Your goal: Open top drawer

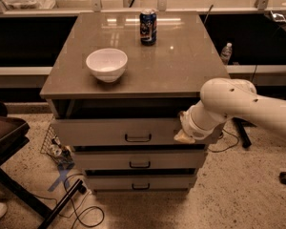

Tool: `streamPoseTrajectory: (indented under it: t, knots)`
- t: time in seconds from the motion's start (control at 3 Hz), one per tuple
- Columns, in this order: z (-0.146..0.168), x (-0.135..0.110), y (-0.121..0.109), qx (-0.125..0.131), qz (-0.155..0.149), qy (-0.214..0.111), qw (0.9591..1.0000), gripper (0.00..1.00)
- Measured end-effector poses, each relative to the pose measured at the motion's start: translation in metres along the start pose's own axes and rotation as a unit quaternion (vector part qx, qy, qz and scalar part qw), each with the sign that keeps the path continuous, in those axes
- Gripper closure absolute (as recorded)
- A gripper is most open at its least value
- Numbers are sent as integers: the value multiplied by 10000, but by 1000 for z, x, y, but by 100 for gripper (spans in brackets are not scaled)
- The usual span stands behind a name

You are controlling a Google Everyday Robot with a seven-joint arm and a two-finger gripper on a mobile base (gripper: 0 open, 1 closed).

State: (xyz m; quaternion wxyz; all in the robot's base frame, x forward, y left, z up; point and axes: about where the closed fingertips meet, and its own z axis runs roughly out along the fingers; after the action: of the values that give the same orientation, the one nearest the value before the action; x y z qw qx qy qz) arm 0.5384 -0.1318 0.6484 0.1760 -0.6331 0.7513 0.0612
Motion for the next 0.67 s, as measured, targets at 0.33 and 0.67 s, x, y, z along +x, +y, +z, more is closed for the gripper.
streamPoseTrajectory:
  t: [0.33, 0.67]
  knots:
    - [-1, 0, 0, 0, 0, 0, 10000, 100]
    - [-4, -1, 0, 0, 0, 0, 10000, 100]
